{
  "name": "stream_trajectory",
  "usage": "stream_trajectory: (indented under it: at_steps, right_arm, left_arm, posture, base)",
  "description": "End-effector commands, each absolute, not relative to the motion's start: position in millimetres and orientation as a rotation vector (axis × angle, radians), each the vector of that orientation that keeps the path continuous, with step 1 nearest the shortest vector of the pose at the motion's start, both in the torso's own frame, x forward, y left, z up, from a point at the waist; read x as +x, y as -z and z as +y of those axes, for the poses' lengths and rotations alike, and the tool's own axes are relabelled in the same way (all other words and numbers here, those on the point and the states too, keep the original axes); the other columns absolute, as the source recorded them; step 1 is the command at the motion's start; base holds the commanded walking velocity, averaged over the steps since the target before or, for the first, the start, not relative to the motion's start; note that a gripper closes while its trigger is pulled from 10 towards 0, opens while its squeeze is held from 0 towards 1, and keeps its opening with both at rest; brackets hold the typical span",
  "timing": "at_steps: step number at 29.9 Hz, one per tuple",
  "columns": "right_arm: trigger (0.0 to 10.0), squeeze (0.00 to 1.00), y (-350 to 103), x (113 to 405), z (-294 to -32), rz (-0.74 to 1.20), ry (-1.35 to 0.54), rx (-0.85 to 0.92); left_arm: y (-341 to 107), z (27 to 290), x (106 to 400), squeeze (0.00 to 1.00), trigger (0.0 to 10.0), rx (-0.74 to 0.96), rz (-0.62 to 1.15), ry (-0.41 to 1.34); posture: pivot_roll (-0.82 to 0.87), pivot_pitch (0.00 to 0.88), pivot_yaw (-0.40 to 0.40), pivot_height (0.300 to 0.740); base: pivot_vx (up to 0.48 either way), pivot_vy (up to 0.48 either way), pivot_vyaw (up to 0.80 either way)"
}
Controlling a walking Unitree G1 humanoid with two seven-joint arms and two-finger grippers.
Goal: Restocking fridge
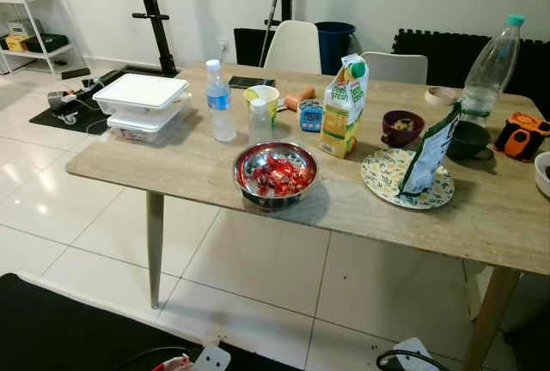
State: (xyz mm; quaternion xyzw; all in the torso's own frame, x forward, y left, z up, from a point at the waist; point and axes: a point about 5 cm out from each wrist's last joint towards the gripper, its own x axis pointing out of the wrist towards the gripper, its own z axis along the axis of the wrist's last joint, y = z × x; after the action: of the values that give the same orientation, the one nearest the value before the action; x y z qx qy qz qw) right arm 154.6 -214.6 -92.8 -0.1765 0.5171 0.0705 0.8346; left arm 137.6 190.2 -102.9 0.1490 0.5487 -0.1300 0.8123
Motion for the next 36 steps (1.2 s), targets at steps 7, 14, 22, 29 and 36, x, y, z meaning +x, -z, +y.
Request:
stream_trajectory:
  at_steps: [7, 14, 22, 29, 36]
  right_arm:
    - [10.0, 0.0, 95.3, 150.2, -210.4, 1.108, -0.16, -0.38]
    - [10.0, 0.0, 95.5, 150.7, -208.6, 1.106, -0.16, -0.376]
    - [10.0, 0.0, 95.0, 152.0, -208.6, 1.104, -0.16, -0.377]
    - [10.0, 0.0, 94.5, 151.9, -211.2, 1.104, -0.156, -0.376]
    - [10.0, 0.0, 93.5, 153.1, -214.0, 1.102, -0.152, -0.375]
  left_arm:
    - [104.1, 187.2, 135.2, 0.0, 10.0, 0.323, 1.179, 0.295]
    - [104.2, 187.1, 134.7, 0.0, 10.0, 0.319, 1.18, 0.294]
    - [104.3, 186.2, 134.7, 0.0, 10.0, 0.315, 1.179, 0.294]
    - [104.1, 185.9, 135.4, 0.0, 10.0, 0.315, 1.177, 0.294]
    - [104.3, 185.5, 135.1, 0.0, 10.0, 0.313, 1.179, 0.294]
  posture:
    - [-0.07, 0.0, -0.007, 0.74]
    - [-0.07, 0.0, -0.006, 0.74]
    - [-0.07, 0.0, -0.006, 0.74]
    - [-0.08, 0.0, -0.006, 0.74]
    - [-0.08, 0.0, -0.006, 0.74]
  base:
    - [0.0, 0.0, 0.0]
    - [0.0, 0.0, 0.0]
    - [0.0, 0.0, 0.0]
    - [0.0, 0.0, 0.0]
    - [0.0, 0.0, 0.0]
